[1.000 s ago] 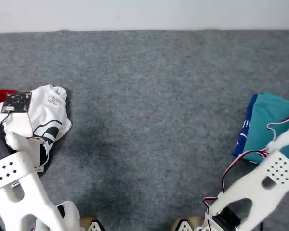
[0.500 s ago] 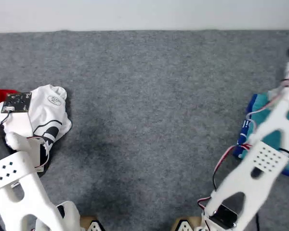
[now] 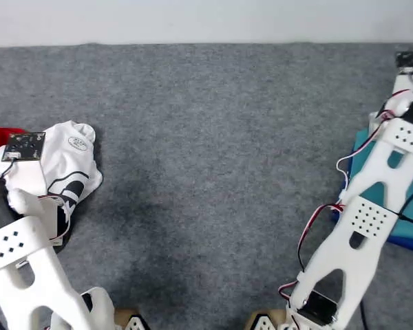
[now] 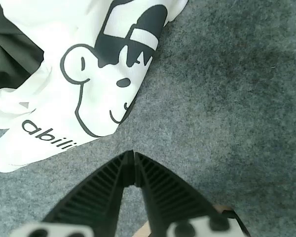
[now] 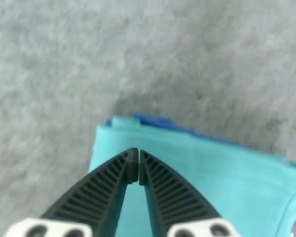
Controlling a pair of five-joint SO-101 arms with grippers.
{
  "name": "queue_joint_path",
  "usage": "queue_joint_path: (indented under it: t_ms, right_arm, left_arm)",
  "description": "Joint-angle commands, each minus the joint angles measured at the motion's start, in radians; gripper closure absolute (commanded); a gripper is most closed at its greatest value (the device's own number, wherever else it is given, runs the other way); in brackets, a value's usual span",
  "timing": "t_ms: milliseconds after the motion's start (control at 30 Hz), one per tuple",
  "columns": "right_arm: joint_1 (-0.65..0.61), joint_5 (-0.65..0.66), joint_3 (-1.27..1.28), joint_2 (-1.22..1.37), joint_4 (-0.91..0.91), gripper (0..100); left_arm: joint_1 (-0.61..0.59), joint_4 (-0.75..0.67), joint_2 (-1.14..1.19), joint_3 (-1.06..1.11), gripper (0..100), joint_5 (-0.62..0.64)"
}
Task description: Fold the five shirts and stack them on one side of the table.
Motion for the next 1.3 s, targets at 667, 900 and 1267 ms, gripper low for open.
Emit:
queue_joint_path:
  t_ms: [667,900,1267]
  right_arm:
    - [0.035,-0.084,0.697,-0.651,0.151,99.0]
    - [0.061,-0.084,1.115,-0.960,0.150,99.0]
    - [-0.004,-0.084,1.553,-1.366,0.151,99.0]
  left_arm:
    - [0.006,-0.021,-0.012,-0.073,99,-0.037]
    - [0.006,-0.026,-0.012,-0.073,99,-0.057]
    - [0.002,-0.021,-0.014,-0.073,99,-0.051]
